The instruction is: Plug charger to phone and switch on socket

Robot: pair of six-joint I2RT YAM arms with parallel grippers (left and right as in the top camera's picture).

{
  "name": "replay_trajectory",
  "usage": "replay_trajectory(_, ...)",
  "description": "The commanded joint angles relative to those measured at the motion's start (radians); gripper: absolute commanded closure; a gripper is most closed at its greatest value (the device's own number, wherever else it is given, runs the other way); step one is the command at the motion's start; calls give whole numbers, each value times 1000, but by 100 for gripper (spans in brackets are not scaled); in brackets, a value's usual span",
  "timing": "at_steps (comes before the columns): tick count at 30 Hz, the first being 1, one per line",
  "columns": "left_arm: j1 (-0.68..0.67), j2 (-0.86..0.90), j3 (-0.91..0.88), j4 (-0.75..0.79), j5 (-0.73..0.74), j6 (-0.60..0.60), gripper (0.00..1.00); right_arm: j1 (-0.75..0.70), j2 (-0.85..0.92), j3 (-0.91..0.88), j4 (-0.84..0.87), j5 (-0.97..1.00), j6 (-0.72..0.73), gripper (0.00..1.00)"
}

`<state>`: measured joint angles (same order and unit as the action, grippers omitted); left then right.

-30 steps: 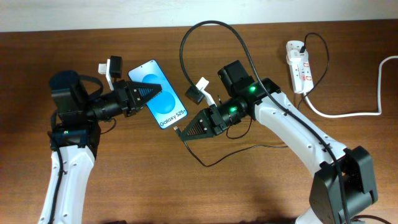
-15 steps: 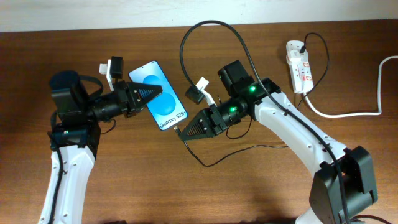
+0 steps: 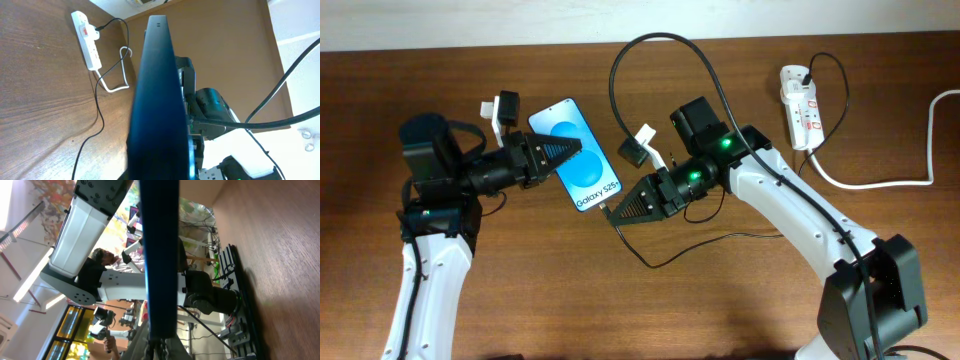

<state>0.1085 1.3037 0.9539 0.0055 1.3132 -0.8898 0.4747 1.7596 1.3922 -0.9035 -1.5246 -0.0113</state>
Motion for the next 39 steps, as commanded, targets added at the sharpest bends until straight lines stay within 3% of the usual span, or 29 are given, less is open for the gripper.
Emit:
replay_trajectory(1,-1,0,22,9,26,28,100,1,3,-2,3,-28,-6,96)
replay_trajectory(17,-1,0,23,9,34,28,100,-50,3,-2,-9,-28,-6,96)
replay_trajectory(39,-1,0,22,8,8,23,100,2,3,-2,-16,-27,-5,96)
